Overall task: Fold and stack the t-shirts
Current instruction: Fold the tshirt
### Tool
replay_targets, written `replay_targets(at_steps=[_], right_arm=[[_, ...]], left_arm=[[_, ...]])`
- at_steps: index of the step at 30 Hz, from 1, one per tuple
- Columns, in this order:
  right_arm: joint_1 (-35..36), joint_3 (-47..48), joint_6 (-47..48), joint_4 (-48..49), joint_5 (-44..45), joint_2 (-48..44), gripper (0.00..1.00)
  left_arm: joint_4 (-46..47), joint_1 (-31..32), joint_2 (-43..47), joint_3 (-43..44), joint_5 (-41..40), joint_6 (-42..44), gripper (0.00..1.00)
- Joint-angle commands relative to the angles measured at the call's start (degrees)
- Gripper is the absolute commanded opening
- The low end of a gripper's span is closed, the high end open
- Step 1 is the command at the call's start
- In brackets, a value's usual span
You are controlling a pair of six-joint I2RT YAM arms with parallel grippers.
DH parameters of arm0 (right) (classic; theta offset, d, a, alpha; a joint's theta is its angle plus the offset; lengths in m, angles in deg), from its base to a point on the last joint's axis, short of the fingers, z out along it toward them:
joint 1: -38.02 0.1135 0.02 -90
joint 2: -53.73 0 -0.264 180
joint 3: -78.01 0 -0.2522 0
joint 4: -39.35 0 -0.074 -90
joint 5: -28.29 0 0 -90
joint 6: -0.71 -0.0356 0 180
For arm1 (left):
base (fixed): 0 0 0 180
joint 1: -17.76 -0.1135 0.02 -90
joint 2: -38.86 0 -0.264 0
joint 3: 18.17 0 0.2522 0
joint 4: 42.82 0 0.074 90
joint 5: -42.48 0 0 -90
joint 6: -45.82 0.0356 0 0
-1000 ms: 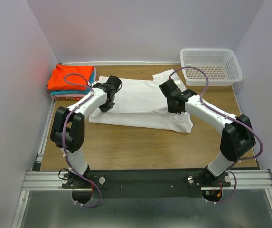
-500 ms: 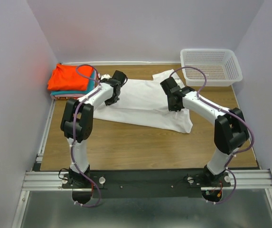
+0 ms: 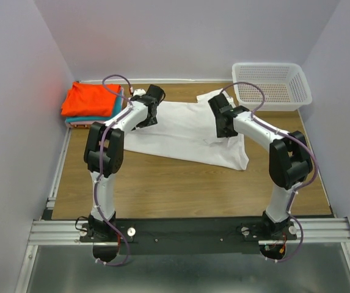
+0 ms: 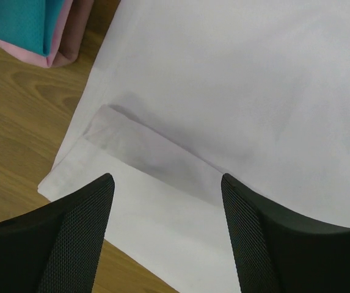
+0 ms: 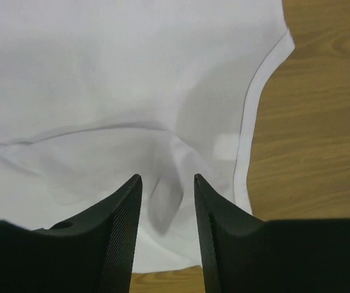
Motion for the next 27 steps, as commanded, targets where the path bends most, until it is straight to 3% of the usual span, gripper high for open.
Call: replay_targets(at_steps=[1,3,6,7,8,16,27], right_arm=[[-1.25,3.95,0.63,1.76,5.50,2.74,0.62],[-1.25,4.13,0.37,1.76,5.87,2.05,0.73],[-1.25,2.29,-0.86,1.93,3.34,-1.72,0.82],[-1.17,-0.16,-1.30,2.37,0.37,-4.26,0.97],[-1.17,-1.49,-1.39,2.81,-1.40,-5.41,1.00],[-1.17,-14.59,-2.53,11.94,-22.49,-10.00,1.00],[-1.17,-6.43,-1.48,17.67,-21.38,3.00,1.00]], left_arm=[[-0.83,-0.36,1.59,2.47,-2.01,0.89,0.81],[0.14,-0.36,2.91,2.12,-0.51,1.24,0.82],[0.76,0.08,5.64,0.20,0.11,1.16,0.86],[1.02,0.43,7.12,-0.60,0.20,1.07,0.89],[1.20,0.43,7.75,-1.39,0.20,0.98,0.91],[4.89,1.22,13.11,-10.18,3.45,0.72,0.92],[12.97,1.57,20.84,-27.48,8.81,0.01,0.93]])
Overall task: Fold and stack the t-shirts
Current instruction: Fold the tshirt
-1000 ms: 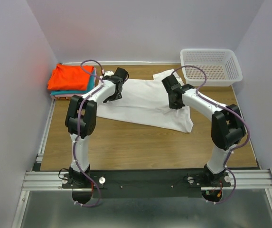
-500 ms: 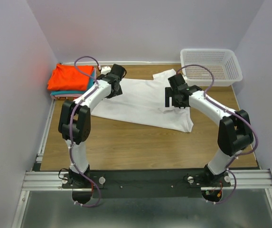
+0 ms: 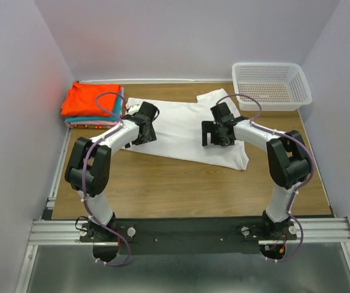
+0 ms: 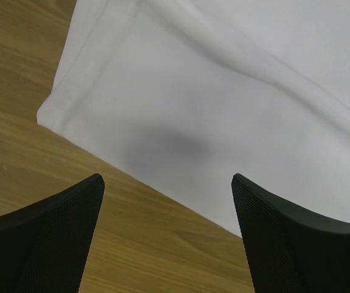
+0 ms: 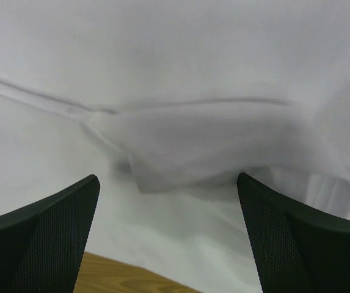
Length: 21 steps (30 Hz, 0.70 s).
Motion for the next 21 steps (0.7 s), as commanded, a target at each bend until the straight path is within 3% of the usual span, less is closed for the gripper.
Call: replay_targets(at_steps=[1,13,17,21], right_arm=[[0.08,6.18,-0.01,3.50,1.48,4.62,1.00],[0.08,22.10,2.97,3.42,10.46,16.14,1.00],[-0.09,23.61,3.59,3.33,9.85,14.14,1.00],[-0.01,18.35,1.66,3.33,10.37,7.81,1.00]], left_arm=[[3.77,0.26,5.37,-4.70,2.15,-0.80,0.93],[4.74,0.26,10.04,-7.70,1.27,-0.71,0.95],[5.27,0.26,9.16,-6.73,0.92,-0.36,0.95],[6.58,0.26,7.14,-4.01,1.53,0.61,0.95]])
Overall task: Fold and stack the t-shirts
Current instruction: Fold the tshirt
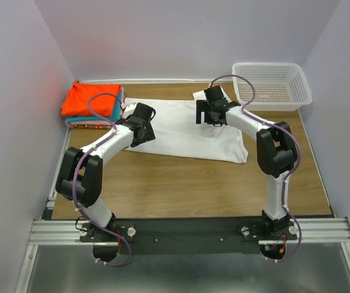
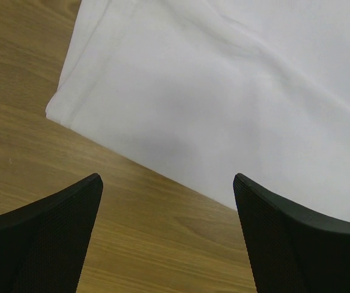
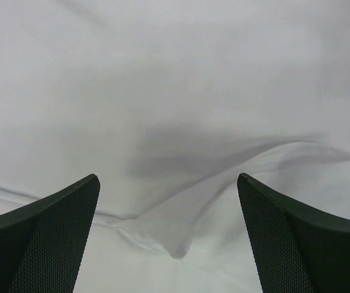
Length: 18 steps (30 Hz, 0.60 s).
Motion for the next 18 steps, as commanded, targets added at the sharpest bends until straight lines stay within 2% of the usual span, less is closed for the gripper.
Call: replay_targets(at_steps=[1,5,10,14,18], right_arm=[[-0.01,-5.31,-1.31,0.16,2.31,-8.02,1.00],[-0.01,-16.21,-3.78,0.25,-4.61,-14.88,1.00],[0.08,-22.02,-4.14,2.34,-16.65,-15.24,1.00],[0.08,-18.96,-3.43,3.93,-17.38,-11.91,1.00],[0.08,-11.23,-2.81,4.38,-19.49,-5.23,1.00]], left_arm=[[3.24,0.13,-1.73,4.06,0.98,1.16,0.95],[4.48,0.13,-5.25,6.35,1.87,2.12,0.95],[4.30,0.13,-7.45,6.09,1.87,1.78,0.95],[5.18,0.13,-5.09,3.46,2.31,1.60,0.95],[5.18,0.13,-1.83,0.73,1.34,1.16,0.95]])
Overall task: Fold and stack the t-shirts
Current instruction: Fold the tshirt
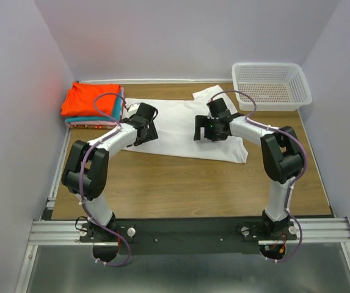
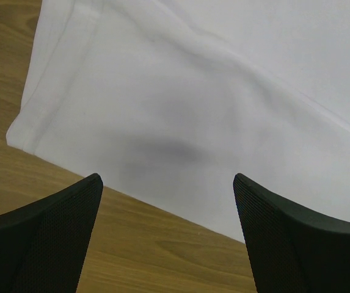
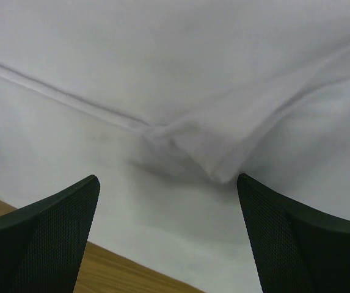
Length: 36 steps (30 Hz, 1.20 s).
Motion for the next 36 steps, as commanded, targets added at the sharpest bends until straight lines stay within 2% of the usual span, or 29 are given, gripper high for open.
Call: replay_targets(at_steps=[1,4,8,11,17,23,26,31,36], right_arm=[[0.17,7.94,0.59,2.48,-3.73,5.92,1.00],[0.17,17.24,1.56,2.30,-0.22,11.01,1.00],[0.17,21.57,3.05,2.04,3.21,14.10,1.00],[0.17,20.71,4.28,1.95,5.58,12.18,1.00],[0.17,11.93,3.33,1.86,9.36,4.19,1.00],[-0.09,-4.07,-0.63,1.86,15.51,-6.10,1.00],[-0.80,-8.72,0.06,1.77,17.01,-7.86,1.00],[-1.33,-10.58,2.35,1.42,19.57,-6.90,1.00],[-1.33,-15.05,1.39,0.72,18.86,-7.43,1.00]], left_arm=[[0.22,0.13,4.68,-3.16,-0.34,-0.44,0.96],[0.22,0.13,6.27,-4.39,-0.78,-0.61,0.96],[0.04,0.13,6.36,-5.01,-1.22,-0.61,0.96],[-0.31,0.13,6.10,-4.40,-1.84,-0.44,0.96],[0.57,0.13,4.43,-0.98,-1.92,1.05,0.96],[1.62,-0.31,-0.75,4.39,-1.22,2.46,0.96],[2.59,-0.92,-3.56,4.83,0.35,3.17,0.96],[3.47,-1.10,-5.59,2.81,0.45,2.11,0.96],[4.62,-1.10,-5.16,-2.46,2.29,0.71,0.96]])
